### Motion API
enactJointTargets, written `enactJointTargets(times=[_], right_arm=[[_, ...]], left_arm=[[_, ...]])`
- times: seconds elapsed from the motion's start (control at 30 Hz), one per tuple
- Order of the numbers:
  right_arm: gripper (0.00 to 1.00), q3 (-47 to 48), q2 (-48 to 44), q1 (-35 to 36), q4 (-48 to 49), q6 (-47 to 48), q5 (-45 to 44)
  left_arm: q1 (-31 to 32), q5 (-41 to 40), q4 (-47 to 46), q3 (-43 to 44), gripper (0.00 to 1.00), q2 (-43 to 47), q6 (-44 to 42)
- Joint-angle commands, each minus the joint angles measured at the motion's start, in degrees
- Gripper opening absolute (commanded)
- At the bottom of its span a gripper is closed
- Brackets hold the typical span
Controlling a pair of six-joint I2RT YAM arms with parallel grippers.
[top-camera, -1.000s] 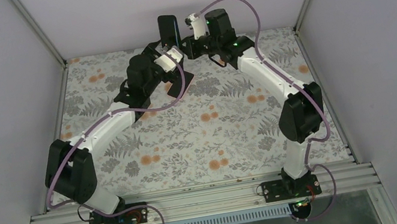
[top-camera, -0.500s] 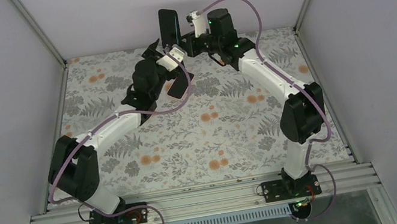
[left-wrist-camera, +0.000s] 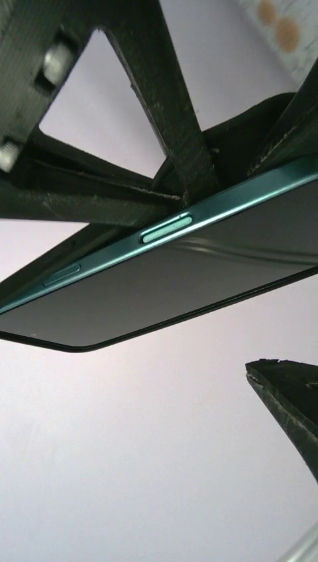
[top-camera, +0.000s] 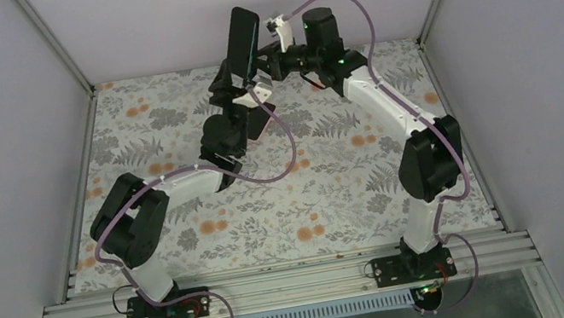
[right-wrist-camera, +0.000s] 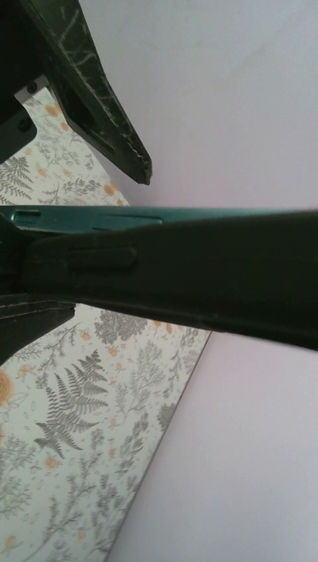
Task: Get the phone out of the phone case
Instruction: Remove the phone case from the phone.
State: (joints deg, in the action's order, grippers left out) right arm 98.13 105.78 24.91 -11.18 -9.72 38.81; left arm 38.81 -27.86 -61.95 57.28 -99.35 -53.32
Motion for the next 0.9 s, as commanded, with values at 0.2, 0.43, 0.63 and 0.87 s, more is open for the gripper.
enactJointTargets(times=[0.2, 0.43, 0.63, 0.87], right_arm=[[0.03, 4.6, 1.5, 2.1, -33.8, 18.8, 23.8], [0.03, 2.7, 1.8, 2.1, -36.4, 21.2, 24.8], [0.03, 2.2, 2.7, 2.1, -34.7, 19.8, 26.8], [0.03, 4.8, 5.4, 2.1, -34.8, 18.3, 29.4]], left_arm=[[-4.4, -13.5, -24.0, 3.0, 0.67, -1.9, -7.0], [-4.2, -12.7, -32.5, 5.2, 0.66, -4.6, -14.2], [-3.1, -9.7, -41.6, 3.1, 0.64, -5.9, -18.5], [-1.8, -9.2, -42.8, 4.5, 0.59, -8.4, -20.5]])
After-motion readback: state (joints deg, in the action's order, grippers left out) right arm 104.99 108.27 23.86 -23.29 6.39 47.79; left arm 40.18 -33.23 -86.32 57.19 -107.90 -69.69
